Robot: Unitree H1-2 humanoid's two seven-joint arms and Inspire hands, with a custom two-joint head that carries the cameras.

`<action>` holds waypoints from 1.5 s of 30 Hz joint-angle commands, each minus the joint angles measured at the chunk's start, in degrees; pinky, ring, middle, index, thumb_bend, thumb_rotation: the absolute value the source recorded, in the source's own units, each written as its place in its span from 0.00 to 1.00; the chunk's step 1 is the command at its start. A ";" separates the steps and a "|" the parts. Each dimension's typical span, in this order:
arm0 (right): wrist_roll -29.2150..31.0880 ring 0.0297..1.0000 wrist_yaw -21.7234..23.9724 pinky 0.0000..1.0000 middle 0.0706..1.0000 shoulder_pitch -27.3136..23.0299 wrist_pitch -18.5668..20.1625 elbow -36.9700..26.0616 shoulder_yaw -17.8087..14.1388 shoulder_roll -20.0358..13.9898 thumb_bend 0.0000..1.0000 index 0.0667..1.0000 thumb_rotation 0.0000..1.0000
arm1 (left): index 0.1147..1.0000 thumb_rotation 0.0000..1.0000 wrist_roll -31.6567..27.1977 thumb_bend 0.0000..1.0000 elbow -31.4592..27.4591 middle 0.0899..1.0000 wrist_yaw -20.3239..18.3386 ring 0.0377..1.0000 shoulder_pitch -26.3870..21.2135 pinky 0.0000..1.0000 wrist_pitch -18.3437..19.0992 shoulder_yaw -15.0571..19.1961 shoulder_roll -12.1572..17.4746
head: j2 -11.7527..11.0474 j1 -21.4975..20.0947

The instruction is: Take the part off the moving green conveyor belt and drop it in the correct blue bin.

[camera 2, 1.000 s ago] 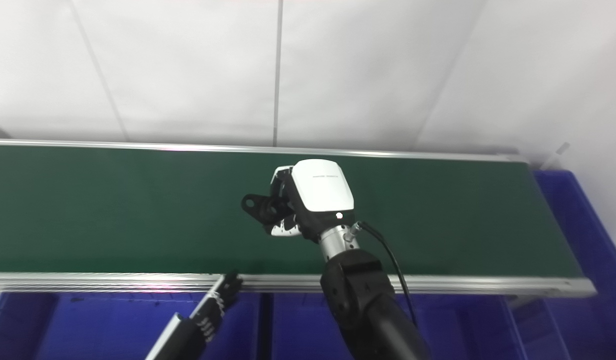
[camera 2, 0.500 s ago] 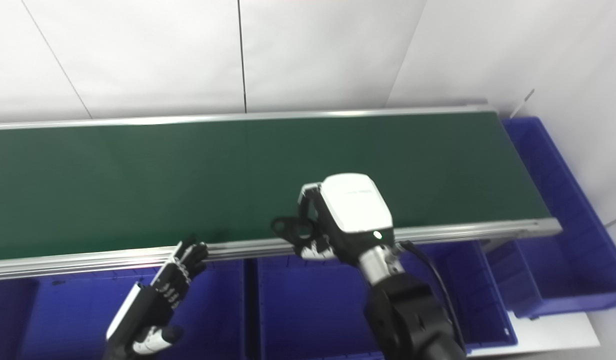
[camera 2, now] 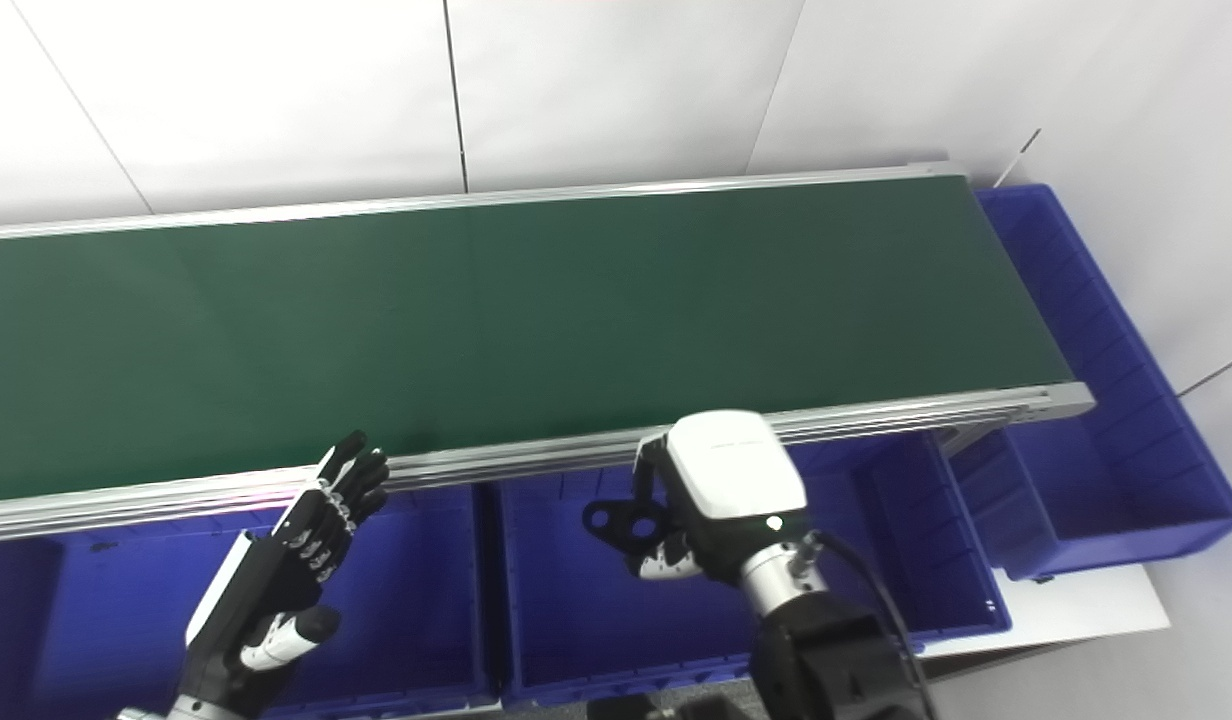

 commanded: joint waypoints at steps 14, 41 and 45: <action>-5.40 0.77 -5.43 0.70 0.84 -2.31 -1.68 8.67 1.54 -2.06 0.98 0.85 0.73 | 0.97 0.66 1.02 0.90 -2.46 0.95 -0.45 0.95 -0.28 0.93 -0.70 -0.40 -0.22 | 0.07 0.75; 28.06 0.62 -4.68 0.52 0.73 1.37 -6.14 0.39 -3.67 1.27 0.95 0.81 0.90 | 0.96 0.63 2.48 0.90 -0.22 0.94 -0.32 0.96 -0.29 0.95 -1.64 -1.66 -2.06 | -2.00 10.08; 56.78 0.64 -5.85 0.56 0.72 4.72 -8.11 -2.20 -6.63 9.00 0.85 0.77 0.85 | 0.96 0.61 2.32 0.89 1.49 0.95 -0.67 0.98 -0.16 0.97 -2.96 -2.14 -2.76 | -4.20 12.66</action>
